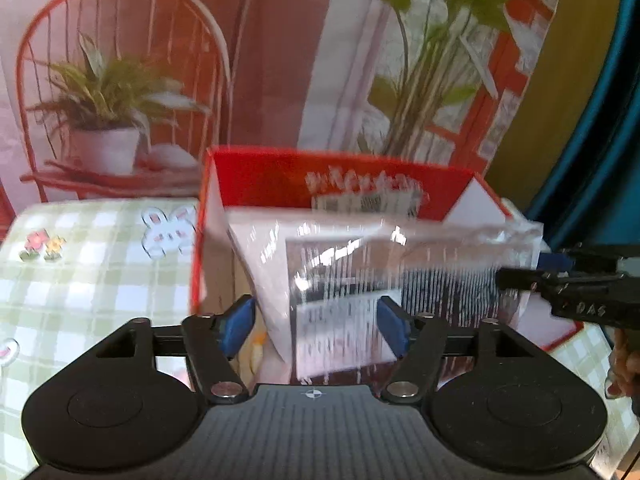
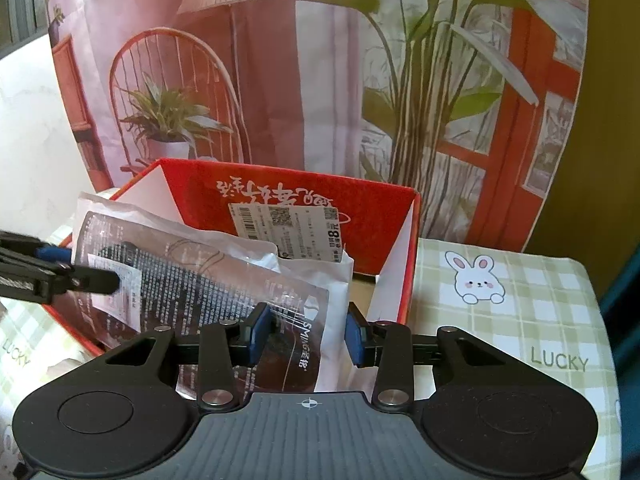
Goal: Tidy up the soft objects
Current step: 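Lower the clear plastic bag into the red box and open grippers, then move both grippers down to the packaged bread loaf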
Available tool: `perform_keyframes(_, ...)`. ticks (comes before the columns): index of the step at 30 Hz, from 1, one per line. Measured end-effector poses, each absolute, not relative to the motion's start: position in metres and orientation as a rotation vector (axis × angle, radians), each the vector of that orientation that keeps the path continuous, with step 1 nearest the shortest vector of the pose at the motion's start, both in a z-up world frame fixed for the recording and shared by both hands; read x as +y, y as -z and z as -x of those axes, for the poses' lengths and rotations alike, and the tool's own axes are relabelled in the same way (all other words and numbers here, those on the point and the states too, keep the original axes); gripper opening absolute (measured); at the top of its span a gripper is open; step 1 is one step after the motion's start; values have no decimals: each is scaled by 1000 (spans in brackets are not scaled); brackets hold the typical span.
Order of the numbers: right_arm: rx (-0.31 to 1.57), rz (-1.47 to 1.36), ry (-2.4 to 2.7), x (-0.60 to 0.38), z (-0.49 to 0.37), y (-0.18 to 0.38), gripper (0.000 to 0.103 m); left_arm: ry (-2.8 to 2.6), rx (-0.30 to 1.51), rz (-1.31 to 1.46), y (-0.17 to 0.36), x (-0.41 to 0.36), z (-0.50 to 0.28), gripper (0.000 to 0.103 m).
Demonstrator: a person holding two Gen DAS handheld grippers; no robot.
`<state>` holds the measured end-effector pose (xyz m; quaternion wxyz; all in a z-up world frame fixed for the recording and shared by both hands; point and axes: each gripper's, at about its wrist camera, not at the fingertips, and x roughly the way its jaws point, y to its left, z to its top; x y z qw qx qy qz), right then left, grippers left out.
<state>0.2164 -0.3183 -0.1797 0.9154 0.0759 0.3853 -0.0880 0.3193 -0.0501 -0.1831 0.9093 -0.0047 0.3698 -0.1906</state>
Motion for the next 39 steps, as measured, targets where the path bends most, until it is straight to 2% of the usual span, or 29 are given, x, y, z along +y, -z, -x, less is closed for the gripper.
perform_keyframes(6,826,-75,212,-312,-242,186,37,388,672,16,161,-46,-320,71)
perform_keyframes(10,871,-49,235,-312,-264,195,37,383,700,7,165,-51,-328,59)
perform_keyframes(21,994,18,232,-309,-288,212,37,371,710,3,178,-50,-335,59)
perform_keyframes(24,982,15,253,-309,-287,210,43,367,699,-14,175,-51,-331,60)
perform_keyframes(26,947,13,258,-310,-282,204,54,360,689,-26,172,-51,-328,62)
perform_keyframes(27,921,19,265,-309,-278,199,56,356,684,-30,170,-50,-325,62)
perform_keyframes(33,750,24,235,-298,-248,159,73,344,645,-42,154,-46,-303,72)
perform_keyframes(35,709,20,207,-291,-236,149,81,345,632,-43,148,-42,-290,81)
perform_keyframes(39,648,-16,168,-276,-207,136,91,347,614,-51,144,-32,-259,83)
